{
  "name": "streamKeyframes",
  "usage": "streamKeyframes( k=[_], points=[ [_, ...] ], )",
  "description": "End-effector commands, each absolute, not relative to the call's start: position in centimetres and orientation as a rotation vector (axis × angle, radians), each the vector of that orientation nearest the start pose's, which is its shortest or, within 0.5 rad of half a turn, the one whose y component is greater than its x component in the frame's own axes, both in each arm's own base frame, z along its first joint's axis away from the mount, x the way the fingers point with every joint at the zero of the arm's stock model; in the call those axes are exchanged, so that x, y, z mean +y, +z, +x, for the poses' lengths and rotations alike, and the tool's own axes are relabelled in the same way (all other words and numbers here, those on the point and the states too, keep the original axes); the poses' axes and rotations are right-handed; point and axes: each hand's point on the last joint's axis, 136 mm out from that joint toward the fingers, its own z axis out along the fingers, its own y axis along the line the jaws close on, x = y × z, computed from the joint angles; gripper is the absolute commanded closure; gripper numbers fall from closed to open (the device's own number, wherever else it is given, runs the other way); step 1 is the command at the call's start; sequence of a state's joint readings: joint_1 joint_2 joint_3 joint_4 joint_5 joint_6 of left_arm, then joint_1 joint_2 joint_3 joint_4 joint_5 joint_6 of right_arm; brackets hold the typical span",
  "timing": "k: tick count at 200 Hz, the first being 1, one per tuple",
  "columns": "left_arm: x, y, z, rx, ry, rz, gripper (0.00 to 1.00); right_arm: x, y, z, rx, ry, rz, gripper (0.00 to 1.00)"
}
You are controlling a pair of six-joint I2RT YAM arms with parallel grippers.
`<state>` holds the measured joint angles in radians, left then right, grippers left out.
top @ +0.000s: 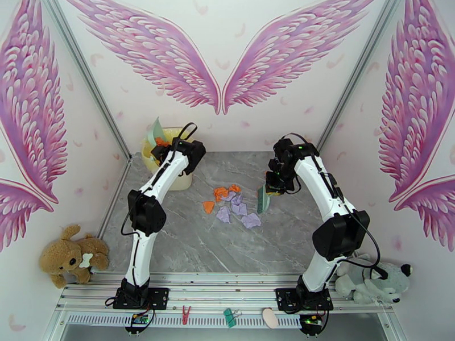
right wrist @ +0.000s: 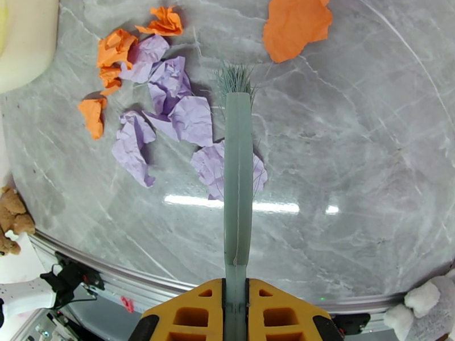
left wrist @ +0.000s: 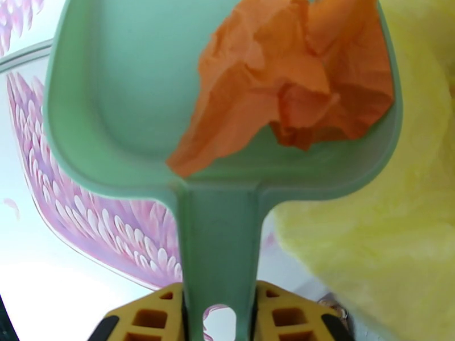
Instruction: Sweep away the paper scraps from the table
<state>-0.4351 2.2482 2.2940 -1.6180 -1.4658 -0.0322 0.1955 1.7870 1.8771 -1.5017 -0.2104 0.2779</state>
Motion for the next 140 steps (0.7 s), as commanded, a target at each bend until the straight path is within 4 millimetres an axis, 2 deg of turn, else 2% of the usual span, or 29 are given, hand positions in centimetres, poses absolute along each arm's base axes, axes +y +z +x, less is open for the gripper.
streamKeyframes(
  k=[1, 29, 53, 71, 92, 112, 140],
  points=[
    [-2.2, 31.0, 45.3, 2.06, 1.88, 0.416, 1.0, 10.7, 21.7, 34.2, 2.997, 0.39, 0.12, 1.0],
    [-1.9, 30.7, 45.4, 2.105, 1.853, 0.423, 1.0, 10.8, 21.6, 34.1, 3.004, 0.399, 0.124, 1.0],
    [-1.8, 29.4, 45.8, 2.209, 1.794, 0.525, 1.0, 11.0, 21.5, 34.0, 3.007, 0.416, 0.122, 1.0],
    [-2.0, 28.9, 45.2, 2.255, 1.766, 0.592, 1.0, 11.1, 21.5, 34.0, 3.009, 0.427, 0.124, 1.0],
    [-1.9, 29.0, 44.0, 2.264, 1.775, 0.58, 1.0, 11.2, 21.4, 33.8, 3.015, 0.441, 0.125, 1.0],
    [-2.1, 30.5, 43.7, 2.213, 1.763, 0.485, 1.0, 11.6, 21.3, 33.9, 3.021, 0.468, 0.126, 1.0],
    [-2.8, 33.4, 44.3, 2.197, 1.578, 0.28, 1.0, 11.7, 21.3, 34.1, 3.021, 0.476, 0.126, 1.0]
  ],
)
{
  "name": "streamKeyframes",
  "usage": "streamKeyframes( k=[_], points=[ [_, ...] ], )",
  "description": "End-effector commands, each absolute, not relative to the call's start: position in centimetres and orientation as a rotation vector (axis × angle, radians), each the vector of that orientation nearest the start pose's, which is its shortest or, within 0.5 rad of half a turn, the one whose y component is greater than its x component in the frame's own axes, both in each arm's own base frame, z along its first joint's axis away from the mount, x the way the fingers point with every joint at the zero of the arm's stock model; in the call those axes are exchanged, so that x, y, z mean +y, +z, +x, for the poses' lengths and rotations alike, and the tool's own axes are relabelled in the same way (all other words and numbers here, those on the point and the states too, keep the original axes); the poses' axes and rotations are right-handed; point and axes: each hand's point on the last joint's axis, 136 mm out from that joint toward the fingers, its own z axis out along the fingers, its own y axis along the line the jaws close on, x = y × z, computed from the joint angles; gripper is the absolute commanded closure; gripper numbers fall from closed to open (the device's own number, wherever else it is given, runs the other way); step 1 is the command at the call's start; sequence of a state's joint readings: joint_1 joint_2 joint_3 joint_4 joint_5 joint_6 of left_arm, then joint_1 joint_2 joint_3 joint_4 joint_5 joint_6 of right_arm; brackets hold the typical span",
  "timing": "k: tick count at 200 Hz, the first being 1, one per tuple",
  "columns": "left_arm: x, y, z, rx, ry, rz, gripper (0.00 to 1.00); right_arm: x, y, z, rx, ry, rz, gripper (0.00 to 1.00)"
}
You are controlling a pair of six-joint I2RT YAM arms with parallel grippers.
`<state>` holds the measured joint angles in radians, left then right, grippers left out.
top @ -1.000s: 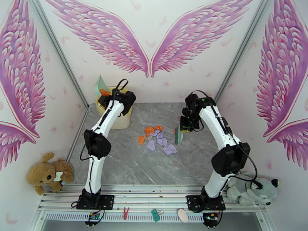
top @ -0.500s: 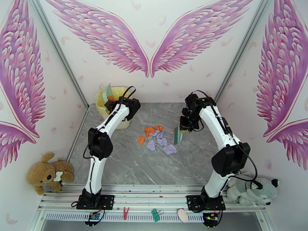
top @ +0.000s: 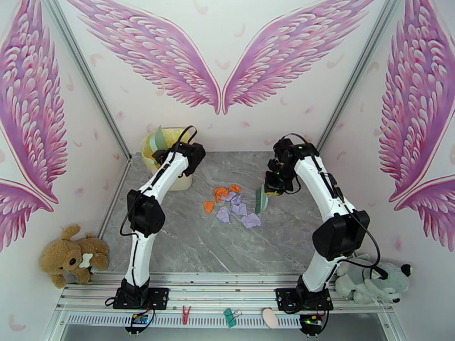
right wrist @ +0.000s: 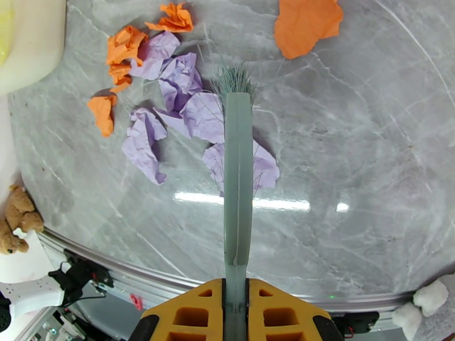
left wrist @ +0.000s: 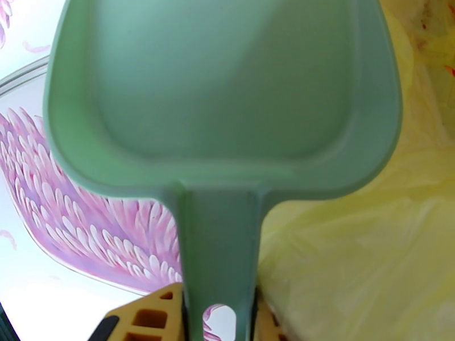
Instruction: Sweep away the paper scraps from the table
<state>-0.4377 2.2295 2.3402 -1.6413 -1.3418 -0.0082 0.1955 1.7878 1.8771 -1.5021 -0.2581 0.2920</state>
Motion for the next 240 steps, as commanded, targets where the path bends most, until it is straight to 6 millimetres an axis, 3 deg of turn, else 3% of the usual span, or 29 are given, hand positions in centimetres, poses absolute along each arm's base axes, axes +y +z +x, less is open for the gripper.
streamKeyframes(
  k=[1, 57, 83, 115, 152, 185, 240],
  points=[
    [-2.8, 33.5, 44.3, 2.197, 1.569, 0.273, 1.0, 11.7, 21.4, 34.1, 3.021, 0.476, 0.125, 1.0],
    [-4.9, 37.4, 44.9, 2.176, 1.093, 0.087, 1.0, 11.6, 22.1, 34.3, 2.987, 0.478, 0.119, 1.0],
    [-8.4, 39.0, 44.5, 2.165, 0.713, 0.112, 1.0, 12.6, 22.8, 35.0, 2.944, 0.555, 0.112, 1.0],
    [-12.4, 39.9, 42.3, 2.086, 0.495, 0.239, 1.0, 13.2, 23.9, 36.4, 2.894, 0.598, 0.095, 1.0],
    [-16.4, 37.5, 39.4, 2.15, 0.232, 0.354, 1.0, 14.3, 24.8, 37.9, 2.849, 0.682, 0.135, 1.0],
    [-18.8, 33.6, 36.3, 2.237, 0.06, 0.458, 1.0, 17.3, 25.1, 39.1, 2.827, 0.853, 0.195, 1.0],
    [-17.4, 29.5, 31.9, 2.344, -0.125, 0.358, 1.0, 26.1, 25.7, 43.0, 2.749, 1.179, 0.241, 1.0]
  ],
)
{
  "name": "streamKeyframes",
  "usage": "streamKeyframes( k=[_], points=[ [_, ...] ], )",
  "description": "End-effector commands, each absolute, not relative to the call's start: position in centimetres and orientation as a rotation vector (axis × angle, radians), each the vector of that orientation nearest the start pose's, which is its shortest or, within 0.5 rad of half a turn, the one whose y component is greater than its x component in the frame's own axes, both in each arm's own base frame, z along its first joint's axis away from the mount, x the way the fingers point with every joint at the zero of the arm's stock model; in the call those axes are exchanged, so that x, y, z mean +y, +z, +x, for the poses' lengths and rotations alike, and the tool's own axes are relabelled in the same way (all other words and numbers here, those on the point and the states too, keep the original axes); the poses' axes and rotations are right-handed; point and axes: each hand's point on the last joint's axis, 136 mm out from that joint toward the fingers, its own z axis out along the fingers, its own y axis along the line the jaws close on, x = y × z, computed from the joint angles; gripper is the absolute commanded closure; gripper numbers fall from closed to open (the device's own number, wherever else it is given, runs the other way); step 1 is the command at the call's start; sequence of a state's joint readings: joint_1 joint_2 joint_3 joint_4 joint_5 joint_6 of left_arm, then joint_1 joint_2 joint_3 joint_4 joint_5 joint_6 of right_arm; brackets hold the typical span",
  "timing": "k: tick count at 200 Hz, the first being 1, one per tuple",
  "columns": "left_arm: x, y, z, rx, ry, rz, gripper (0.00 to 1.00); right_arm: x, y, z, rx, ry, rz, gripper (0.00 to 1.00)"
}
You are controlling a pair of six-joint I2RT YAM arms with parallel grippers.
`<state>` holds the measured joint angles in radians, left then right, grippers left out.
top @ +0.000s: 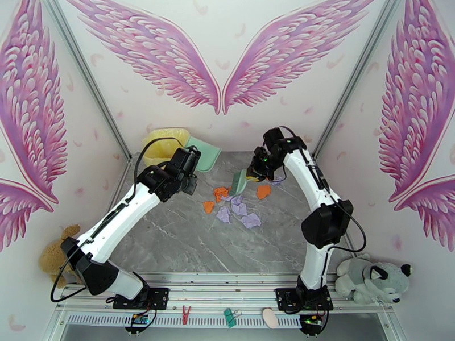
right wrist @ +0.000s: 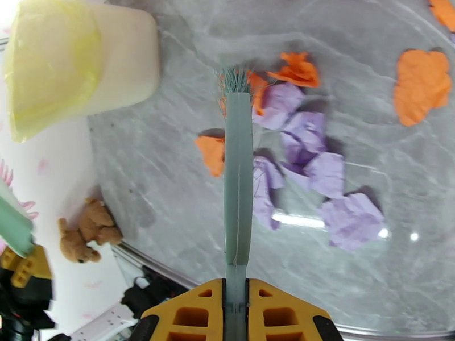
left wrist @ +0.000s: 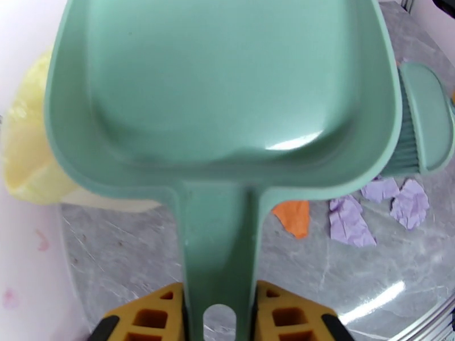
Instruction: Sweep away the paper scraps from the table
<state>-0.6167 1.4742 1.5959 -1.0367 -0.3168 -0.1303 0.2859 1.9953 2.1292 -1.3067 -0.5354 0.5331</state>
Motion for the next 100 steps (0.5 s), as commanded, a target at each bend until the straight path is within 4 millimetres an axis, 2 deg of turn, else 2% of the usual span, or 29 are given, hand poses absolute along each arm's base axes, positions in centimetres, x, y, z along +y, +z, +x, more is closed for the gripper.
streamKeyframes(
  k=[1, 24, 52, 72, 100],
  points=[
    [-17.5, 29.5, 31.8, 2.345, -0.129, 0.359, 1.0, 26.3, 25.7, 43.1, 2.746, 1.185, 0.244, 1.0],
    [-17.5, 27.9, 29.9, 2.398, -0.193, 0.381, 1.0, 30.1, 24.9, 44.8, 2.731, 1.292, 0.287, 1.0],
    [-16.9, 25.9, 27.6, 2.476, -0.21, 0.423, 1.0, 34.0, 22.5, 46.3, 2.74, 1.352, 0.338, 1.0],
    [-16.0, 25.3, 26.5, 2.486, -0.206, 0.414, 1.0, 35.6, 19.9, 46.7, 2.779, 1.359, 0.397, 1.0],
    [-15.4, 24.8, 25.6, 2.493, -0.207, 0.415, 1.0, 36.6, 16.4, 45.7, 2.866, 1.29, 0.399, 1.0]
  ],
)
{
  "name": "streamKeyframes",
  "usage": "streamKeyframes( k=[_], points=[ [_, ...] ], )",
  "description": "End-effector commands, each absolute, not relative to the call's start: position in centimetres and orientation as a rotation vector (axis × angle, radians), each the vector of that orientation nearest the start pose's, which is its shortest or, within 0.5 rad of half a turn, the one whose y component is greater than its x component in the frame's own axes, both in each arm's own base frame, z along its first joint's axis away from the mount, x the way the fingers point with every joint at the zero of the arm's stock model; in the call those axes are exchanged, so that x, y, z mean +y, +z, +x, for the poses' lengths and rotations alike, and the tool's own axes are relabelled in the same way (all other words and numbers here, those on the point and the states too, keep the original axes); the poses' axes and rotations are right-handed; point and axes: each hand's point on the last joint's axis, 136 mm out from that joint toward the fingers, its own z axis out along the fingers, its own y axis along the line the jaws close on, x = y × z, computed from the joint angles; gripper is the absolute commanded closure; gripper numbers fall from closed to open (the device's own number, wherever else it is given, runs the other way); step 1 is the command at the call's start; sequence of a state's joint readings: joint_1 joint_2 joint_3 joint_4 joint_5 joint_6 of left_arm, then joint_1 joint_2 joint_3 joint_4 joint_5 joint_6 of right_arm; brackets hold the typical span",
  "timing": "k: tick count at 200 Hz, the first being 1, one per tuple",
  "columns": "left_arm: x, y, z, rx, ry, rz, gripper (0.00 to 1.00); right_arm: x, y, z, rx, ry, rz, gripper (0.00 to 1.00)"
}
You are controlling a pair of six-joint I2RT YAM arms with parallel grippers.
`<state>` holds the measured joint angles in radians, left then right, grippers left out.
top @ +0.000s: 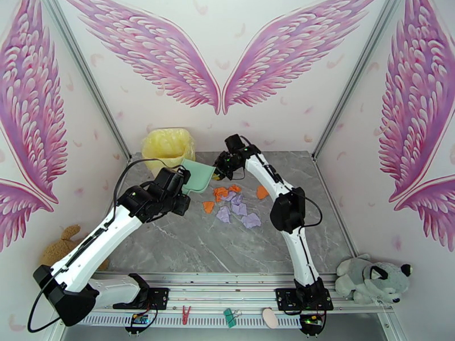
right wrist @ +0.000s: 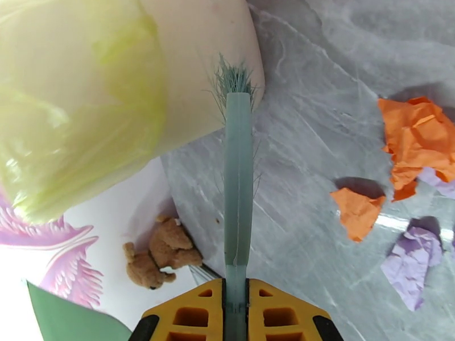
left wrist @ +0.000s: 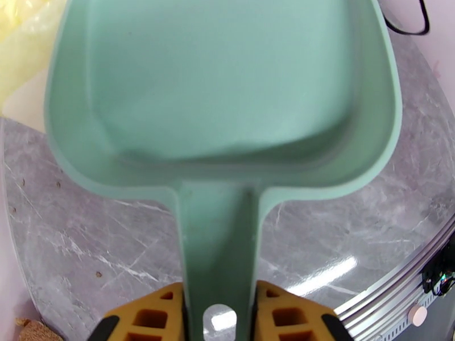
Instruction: Sweep away the paper scraps from the table
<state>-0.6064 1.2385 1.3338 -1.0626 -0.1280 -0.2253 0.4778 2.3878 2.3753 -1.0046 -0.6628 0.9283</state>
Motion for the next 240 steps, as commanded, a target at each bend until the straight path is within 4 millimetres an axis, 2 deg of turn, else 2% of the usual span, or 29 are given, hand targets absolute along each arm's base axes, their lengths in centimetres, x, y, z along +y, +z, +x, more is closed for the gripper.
streamKeyframes(
  k=[1, 30, 32, 38, 56, 94, 143, 161, 176, 240],
  points=[
    [-15.4, 24.7, 25.6, 2.495, -0.206, 0.415, 1.0, 36.7, 16.3, 45.6, 2.87, 1.287, 0.396, 1.0],
    [-15.7, 24.5, 25.5, 2.499, -0.228, 0.431, 1.0, 35.2, 13.3, 43.9, 2.963, 1.125, 0.364, 1.0],
    [-15.6, 23.7, 25.3, 2.517, -0.22, 0.436, 1.0, 35.1, 13.1, 43.7, 2.97, 1.116, 0.362, 1.0],
    [-15.7, 23.2, 25.3, 2.527, -0.222, 0.441, 1.0, 34.6, 12.7, 43.3, 2.982, 1.087, 0.355, 1.0],
    [-16.0, 23.0, 25.3, 2.526, -0.234, 0.455, 1.0, 32.9, 11.7, 41.9, 3.019, 0.997, 0.336, 1.0],
    [-16.4, 22.0, 25.4, 2.54, -0.229, 0.526, 1.0, 28.8, 11.3, 39.1, 3.055, 0.856, 0.326, 1.0],
    [-17.4, 21.4, 26.3, 2.535, -0.24, 0.604, 1.0, 21.0, 11.4, 36.4, 3.088, 0.677, 0.411, 1.0],
    [-18.0, 21.3, 26.7, 2.532, -0.257, 0.619, 1.0, 18.5, 12.2, 36.3, 3.056, 0.67, 0.464, 1.0],
    [-18.3, 21.4, 27.0, 2.524, -0.268, 0.627, 1.0, 17.7, 13.4, 36.8, 3.009, 0.72, 0.479, 1.0],
    [-17.8, 21.2, 26.8, 2.524, -0.262, 0.632, 1.0, 18.7, 22.0, 41.4, 2.784, 0.885, 0.4, 1.0]
  ],
)
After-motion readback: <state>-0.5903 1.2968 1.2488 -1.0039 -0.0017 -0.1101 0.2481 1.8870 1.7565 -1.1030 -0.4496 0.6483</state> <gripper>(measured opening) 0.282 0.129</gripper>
